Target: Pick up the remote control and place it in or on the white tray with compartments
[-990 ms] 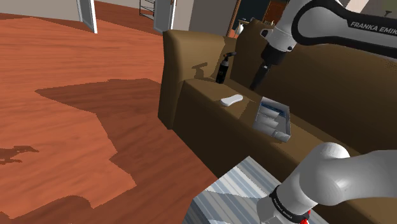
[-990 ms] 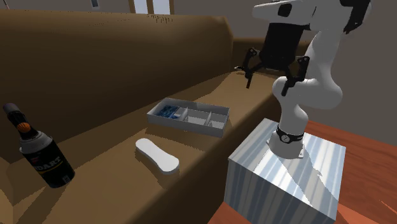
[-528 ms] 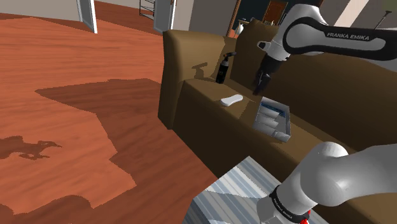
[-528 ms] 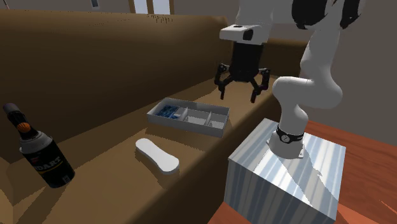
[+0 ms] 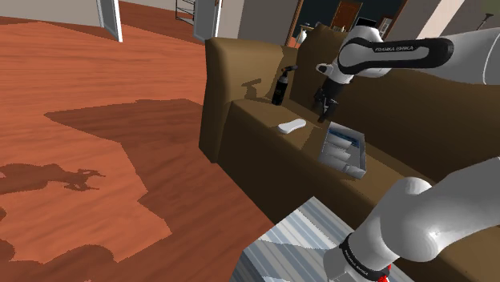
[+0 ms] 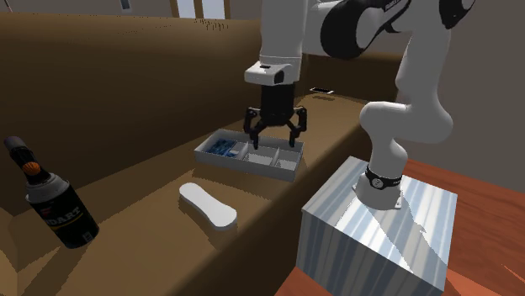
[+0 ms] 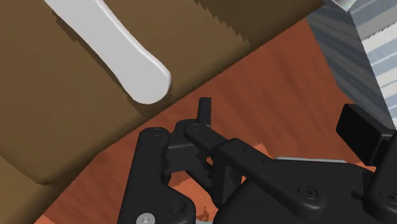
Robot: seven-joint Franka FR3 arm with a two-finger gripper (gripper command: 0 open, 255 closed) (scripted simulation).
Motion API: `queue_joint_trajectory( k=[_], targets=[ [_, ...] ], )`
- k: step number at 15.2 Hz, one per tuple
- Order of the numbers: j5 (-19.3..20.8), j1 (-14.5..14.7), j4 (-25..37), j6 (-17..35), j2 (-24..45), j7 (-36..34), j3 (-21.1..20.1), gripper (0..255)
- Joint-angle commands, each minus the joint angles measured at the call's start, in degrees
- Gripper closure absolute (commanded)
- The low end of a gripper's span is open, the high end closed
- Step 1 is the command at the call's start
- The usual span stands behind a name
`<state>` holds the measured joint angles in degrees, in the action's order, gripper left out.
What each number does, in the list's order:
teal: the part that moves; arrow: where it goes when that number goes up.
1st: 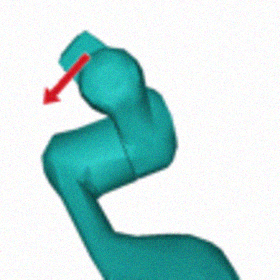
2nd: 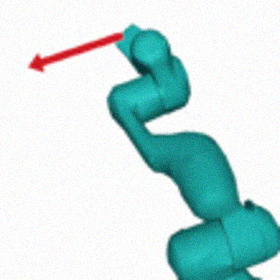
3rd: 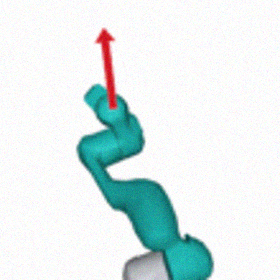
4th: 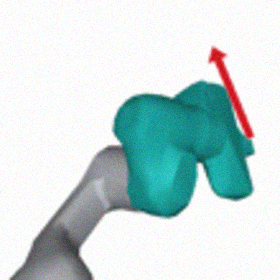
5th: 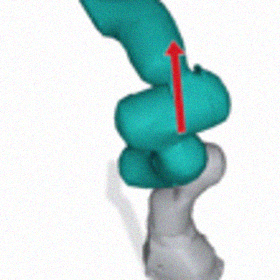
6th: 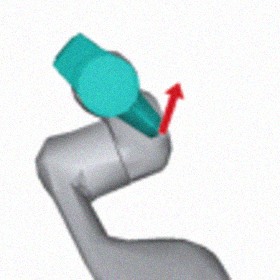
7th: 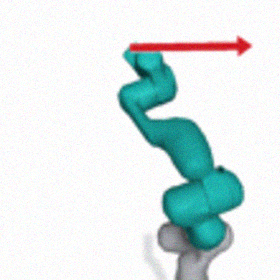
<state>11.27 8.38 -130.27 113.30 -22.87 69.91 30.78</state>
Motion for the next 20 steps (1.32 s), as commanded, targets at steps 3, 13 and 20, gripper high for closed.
queue_joint_trajectory(
  k=[3, 13, 20],
  targets=[
    [-3.7, 2.8, 5.3, 3.1, 10.1, 14.3, 6.4, 0],
    [-23.1, -1.2, 25.4, 3.8, 40.7, 50.0, 9.4, 0],
    [-27.5, -6.3, 33.3, 4.0, 50.9, 58.9, 5.5, 0]
  ],
)
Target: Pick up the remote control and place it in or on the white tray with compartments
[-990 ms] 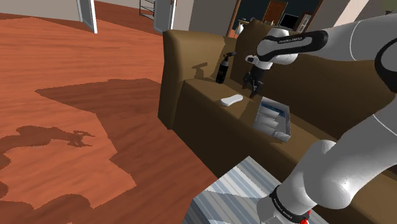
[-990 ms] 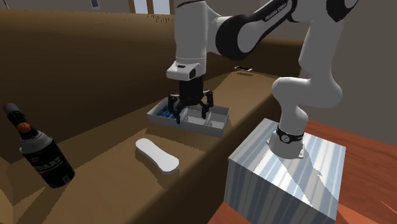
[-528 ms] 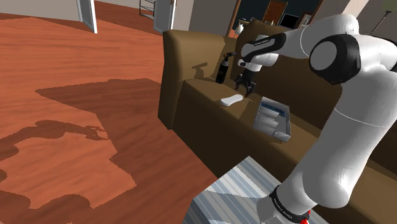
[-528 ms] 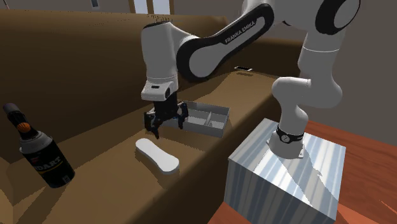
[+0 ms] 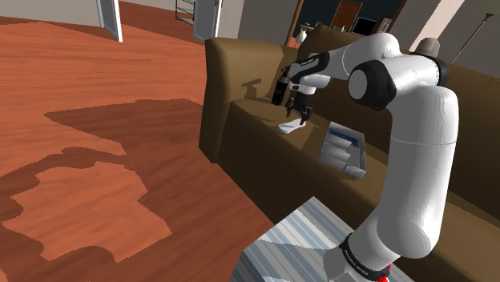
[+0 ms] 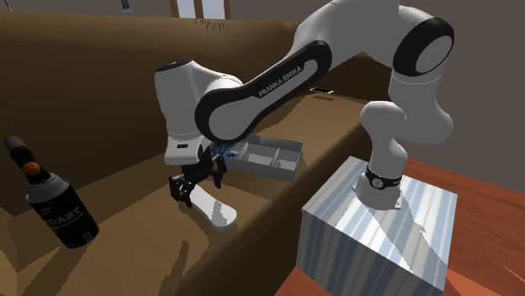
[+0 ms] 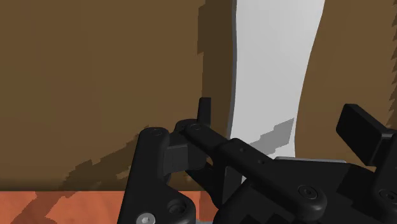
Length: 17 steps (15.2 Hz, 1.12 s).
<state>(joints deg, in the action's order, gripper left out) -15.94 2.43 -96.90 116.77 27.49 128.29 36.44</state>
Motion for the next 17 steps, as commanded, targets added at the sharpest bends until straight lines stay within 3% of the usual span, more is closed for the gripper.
queue_joint_trajectory(
  k=[1, 12, 13, 17],
  targets=[
    [-0.5, -0.4, -0.4, 1.1, 0.8, 0.7, -0.3, 0],
    [-1.4, -0.7, -1.6, 3.3, 2.0, 1.2, -0.9, 0],
    [-1.4, -0.7, -1.6, 3.3, 2.0, 1.2, -0.9, 255],
    [-1.4, -0.7, -1.6, 3.3, 2.0, 1.2, -0.9, 255]
  ],
)
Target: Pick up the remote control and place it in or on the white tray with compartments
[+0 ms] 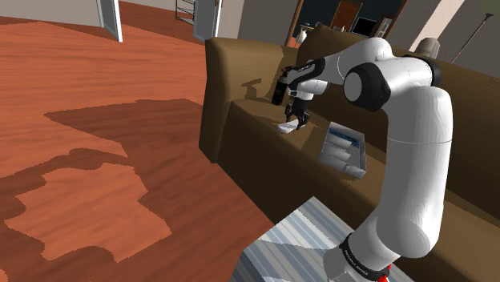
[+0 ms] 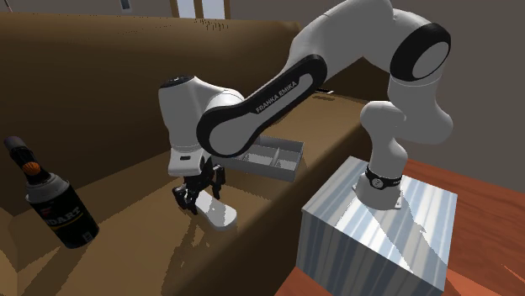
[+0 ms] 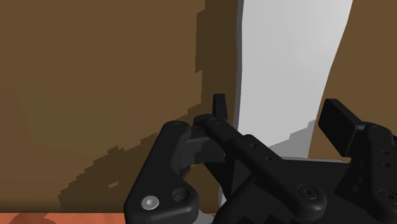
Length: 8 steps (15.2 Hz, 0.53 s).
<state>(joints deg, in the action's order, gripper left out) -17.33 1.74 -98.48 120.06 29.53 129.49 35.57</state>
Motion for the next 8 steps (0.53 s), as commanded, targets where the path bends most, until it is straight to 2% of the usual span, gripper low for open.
queue_joint_trajectory(
  k=[1, 8],
  targets=[
    [0.0, 0.0, 0.0, 0.0, 0.0, 0.0, 0.0, 255],
    [0.8, 0.3, 0.8, -1.7, -1.1, -0.4, 0.5, 255]
  ],
)
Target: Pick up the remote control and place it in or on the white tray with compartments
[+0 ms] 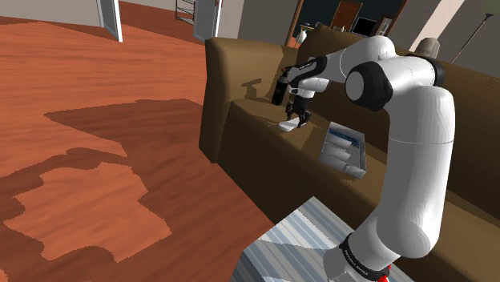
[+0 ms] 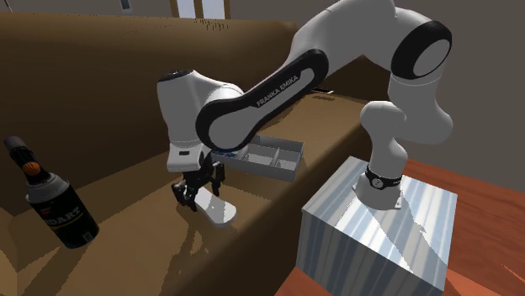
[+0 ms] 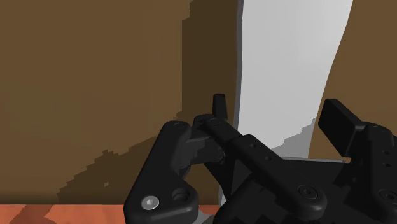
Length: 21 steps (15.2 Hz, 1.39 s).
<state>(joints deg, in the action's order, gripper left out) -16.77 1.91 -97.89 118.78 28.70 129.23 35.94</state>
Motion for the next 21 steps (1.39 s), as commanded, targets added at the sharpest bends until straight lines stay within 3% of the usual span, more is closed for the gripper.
queue_joint_trajectory(
  k=[1, 21],
  targets=[
    [0.4, 0.2, 0.5, -1.1, -0.6, -0.3, 0.3, 255],
    [4.0, 0.7, 9.7, -14.1, -5.4, -2.4, 2.3, 255]
  ],
)
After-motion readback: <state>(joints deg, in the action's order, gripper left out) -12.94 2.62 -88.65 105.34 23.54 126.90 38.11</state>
